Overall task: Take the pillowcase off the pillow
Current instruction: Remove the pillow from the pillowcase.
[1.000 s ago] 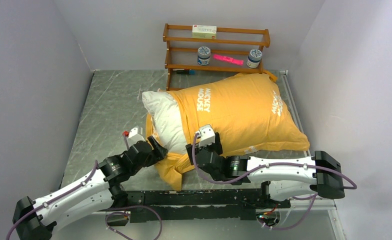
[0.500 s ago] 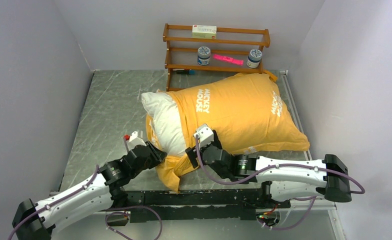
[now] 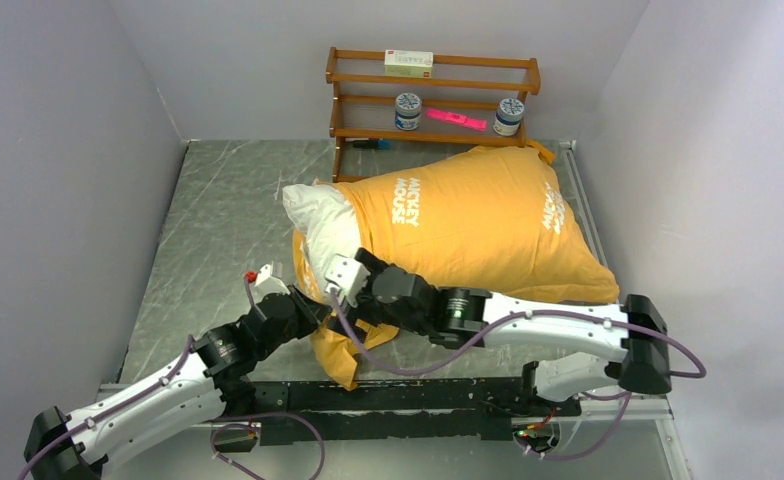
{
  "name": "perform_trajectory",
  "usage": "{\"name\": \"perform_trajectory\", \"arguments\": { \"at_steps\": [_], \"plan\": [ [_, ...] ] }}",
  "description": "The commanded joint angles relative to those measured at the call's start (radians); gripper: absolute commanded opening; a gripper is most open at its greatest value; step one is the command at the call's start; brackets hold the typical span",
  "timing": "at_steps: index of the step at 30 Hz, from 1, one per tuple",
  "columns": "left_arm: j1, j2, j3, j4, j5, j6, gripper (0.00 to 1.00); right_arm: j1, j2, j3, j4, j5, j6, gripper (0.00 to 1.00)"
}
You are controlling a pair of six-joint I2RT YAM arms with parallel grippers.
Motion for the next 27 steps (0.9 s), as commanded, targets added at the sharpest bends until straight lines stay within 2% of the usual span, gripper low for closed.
{"name": "perform_trajectory", "arguments": {
  "at_steps": [1,7,12,23,27],
  "plan": [
    [0.004,-0.008,-0.034,-0.107,0.000,0.020,0.10,-0.051,0.109,0.144,-0.068,-0.071,-0.142,1.00],
    [0.004,-0.010,-0.055,-0.075,0.023,0.005,0.08,-0.095,0.228,0.252,-0.134,-0.111,-0.166,1.00],
    [0.004,0.005,-0.057,-0.058,0.032,0.008,0.08,-0.119,0.293,0.264,-0.171,-0.104,-0.165,1.00],
    [0.005,-0.010,-0.055,-0.087,0.022,-0.011,0.07,-0.157,0.430,0.199,-0.194,0.078,-0.161,1.00],
    [0.005,-0.012,-0.054,-0.096,0.016,-0.017,0.07,-0.161,0.528,0.218,-0.233,0.178,-0.154,1.00]
  ]
}}
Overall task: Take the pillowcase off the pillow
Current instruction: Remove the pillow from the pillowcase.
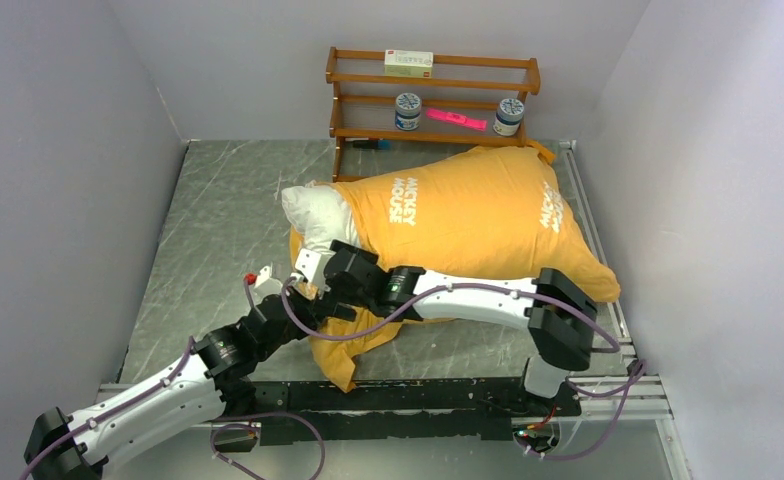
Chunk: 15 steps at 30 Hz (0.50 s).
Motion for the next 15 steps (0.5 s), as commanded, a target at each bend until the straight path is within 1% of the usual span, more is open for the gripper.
{"name": "perform_trajectory", "arguments": {
  "at_steps": [1,4,6,9,11,15],
  "plan": [
    [0.001,0.001,-0.026,-0.123,0.006,-0.007,0.07,-0.036,0.135,-0.003,-0.127,0.173,0.021,1.00],
    [0.001,0.002,-0.026,-0.127,0.004,-0.011,0.07,-0.044,0.181,-0.007,-0.130,0.221,0.023,0.95],
    [0.001,0.000,-0.027,-0.129,0.003,-0.011,0.07,-0.052,0.191,-0.007,-0.134,0.229,0.030,0.90],
    [0.000,0.001,-0.025,-0.130,0.002,-0.011,0.07,-0.060,0.175,-0.007,-0.128,0.202,0.039,0.75],
    [0.000,0.003,-0.024,-0.130,0.002,-0.011,0.07,-0.062,0.150,-0.011,-0.111,0.181,0.042,0.60],
    [0.000,0.013,-0.020,-0.123,0.002,-0.008,0.08,-0.069,0.104,-0.013,-0.083,0.167,0.054,0.22]
  ]
}}
